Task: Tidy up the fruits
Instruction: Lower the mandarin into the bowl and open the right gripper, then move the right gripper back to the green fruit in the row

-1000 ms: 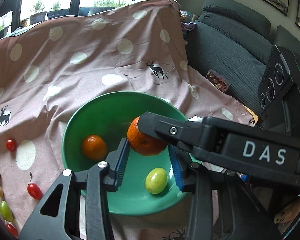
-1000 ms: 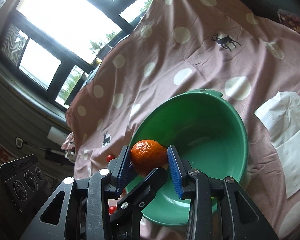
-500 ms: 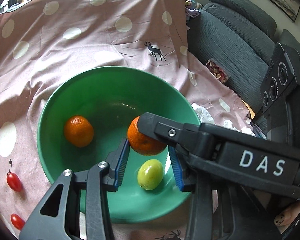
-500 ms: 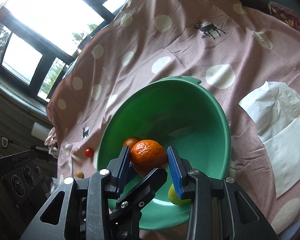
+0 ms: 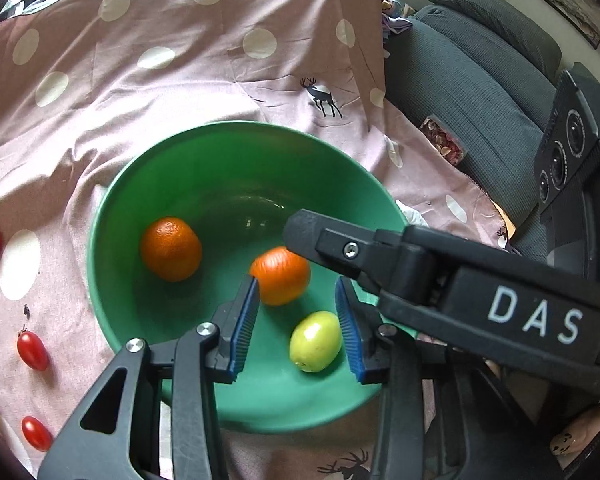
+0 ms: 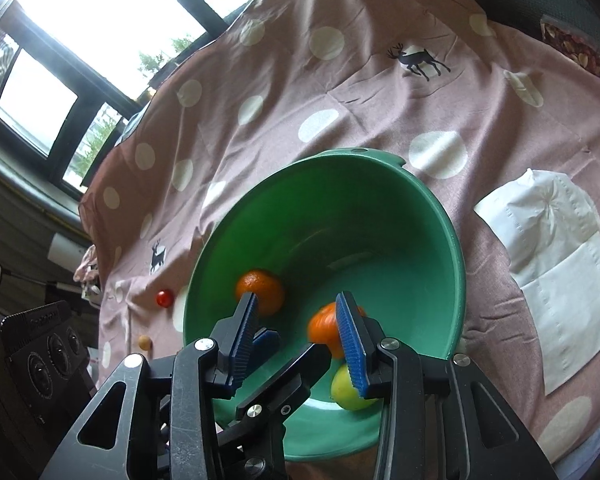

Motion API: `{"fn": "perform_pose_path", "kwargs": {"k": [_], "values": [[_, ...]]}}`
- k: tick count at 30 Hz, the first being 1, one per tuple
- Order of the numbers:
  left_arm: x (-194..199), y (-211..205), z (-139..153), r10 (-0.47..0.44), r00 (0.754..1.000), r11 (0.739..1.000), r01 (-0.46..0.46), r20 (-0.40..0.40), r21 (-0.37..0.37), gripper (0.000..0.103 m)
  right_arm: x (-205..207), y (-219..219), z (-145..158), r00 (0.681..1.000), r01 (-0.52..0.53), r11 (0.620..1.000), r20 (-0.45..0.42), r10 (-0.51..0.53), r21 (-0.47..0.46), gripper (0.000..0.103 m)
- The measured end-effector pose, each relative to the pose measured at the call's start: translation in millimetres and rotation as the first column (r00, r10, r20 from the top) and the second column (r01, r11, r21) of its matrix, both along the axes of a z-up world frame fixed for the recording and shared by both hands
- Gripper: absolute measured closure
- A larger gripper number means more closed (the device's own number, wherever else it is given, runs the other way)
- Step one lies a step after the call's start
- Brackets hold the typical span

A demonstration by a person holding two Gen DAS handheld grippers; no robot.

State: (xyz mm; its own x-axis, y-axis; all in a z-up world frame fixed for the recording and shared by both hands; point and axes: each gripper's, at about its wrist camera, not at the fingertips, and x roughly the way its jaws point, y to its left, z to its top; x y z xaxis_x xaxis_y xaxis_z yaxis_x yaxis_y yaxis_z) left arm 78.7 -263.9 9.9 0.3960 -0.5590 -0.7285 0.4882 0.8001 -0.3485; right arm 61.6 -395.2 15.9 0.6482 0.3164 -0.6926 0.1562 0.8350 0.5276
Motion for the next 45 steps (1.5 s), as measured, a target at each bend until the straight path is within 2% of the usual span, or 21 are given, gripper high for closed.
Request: {"fn": "perform_pose_path", "kwargs": {"k": [2, 4, 10, 12, 16, 19, 23, 26, 30, 34, 37, 40, 45], "values": [[-2.3, 9.7, 6.4, 0.018, 1.000, 1.000, -0.018, 0.015, -0.006, 0.063, -2.4, 0.9, 5.6, 0.999, 0.015, 1.000, 0.028, -0.014, -0.015, 0.048], [-5.0, 22.9, 13.3, 0.043, 0.999, 0.999, -0.043, 0.030, -0.012, 0.061, -5.2, 2.8, 12.0, 0.998, 0.019, 0.999, 0.063, -0.017, -0.027, 0.046], [-17.3, 72.9, 34.5, 0.150, 0.985, 0.989, -0.149, 0.085, -0.018, 0.043, -6.8, 18.4, 26.8, 0.991, 0.009, 0.998, 0.137, 0.000, -0.063, 0.044], [-21.3, 92.7, 39.9, 0.195, 0.976, 0.981, -0.194, 0.097, -0.017, 0.040, -6.6, 26.0, 30.5, 0.988, 0.007, 0.997, 0.156, 0.006, -0.082, 0.027], [-30.4, 132.5, 46.1, 0.282, 0.949, 0.958, -0.287, 0.138, 0.017, 0.038, -6.4, 43.4, 37.7, 0.978, -0.039, 0.995, 0.201, 0.056, -0.090, 0.024], [-34.2, 164.7, 45.8, 0.361, 0.919, 0.926, -0.373, 0.158, 0.053, 0.038, -6.1, 59.9, 43.2, 0.971, -0.060, 0.991, 0.225, 0.085, -0.117, 0.023], [-42.5, 207.1, 34.3, 0.476, 0.858, 0.861, -0.499, 0.192, 0.096, 0.036, -3.7, 85.5, 46.9, 0.957, -0.114, 0.982, 0.248, 0.149, -0.149, 0.022], [-42.6, 233.5, 18.9, 0.536, 0.827, 0.821, -0.558, 0.169, 0.123, 0.036, 1.9, 104.6, 42.8, 0.943, -0.179, 0.971, 0.254, 0.215, -0.158, 0.021], [-38.6, 258.0, 2.5, 0.592, 0.794, 0.778, -0.608, 0.140, 0.156, 0.036, 8.3, 128.2, 32.9, 0.941, -0.220, 0.960, 0.220, 0.256, -0.175, 0.021], [-36.9, 274.3, -9.2, 0.612, 0.787, 0.775, -0.616, 0.078, 0.142, 0.036, 10.9, 148.8, 26.9, 0.936, -0.247, 0.945, 0.200, 0.290, -0.214, 0.021], [-34.3, 278.1, -13.9, 0.625, 0.779, 0.764, -0.624, 0.052, 0.163, 0.036, 13.9, 161.5, 21.2, 0.929, -0.280, 0.934, 0.184, 0.322, -0.220, 0.021], [-35.8, 279.7, -13.9, 0.628, 0.776, 0.761, -0.628, 0.059, 0.164, 0.036, 16.9, 171.5, 13.7, 0.922, -0.319, 0.927, 0.161, 0.351, -0.198, 0.021], [-34.6, 282.2, -16.6, 0.622, 0.782, 0.771, -0.619, 0.030, 0.146, 0.038, 24.6, 186.4, 1.9, 0.903, -0.400, 0.908, 0.116, 0.413, -0.122, 0.021]]}}
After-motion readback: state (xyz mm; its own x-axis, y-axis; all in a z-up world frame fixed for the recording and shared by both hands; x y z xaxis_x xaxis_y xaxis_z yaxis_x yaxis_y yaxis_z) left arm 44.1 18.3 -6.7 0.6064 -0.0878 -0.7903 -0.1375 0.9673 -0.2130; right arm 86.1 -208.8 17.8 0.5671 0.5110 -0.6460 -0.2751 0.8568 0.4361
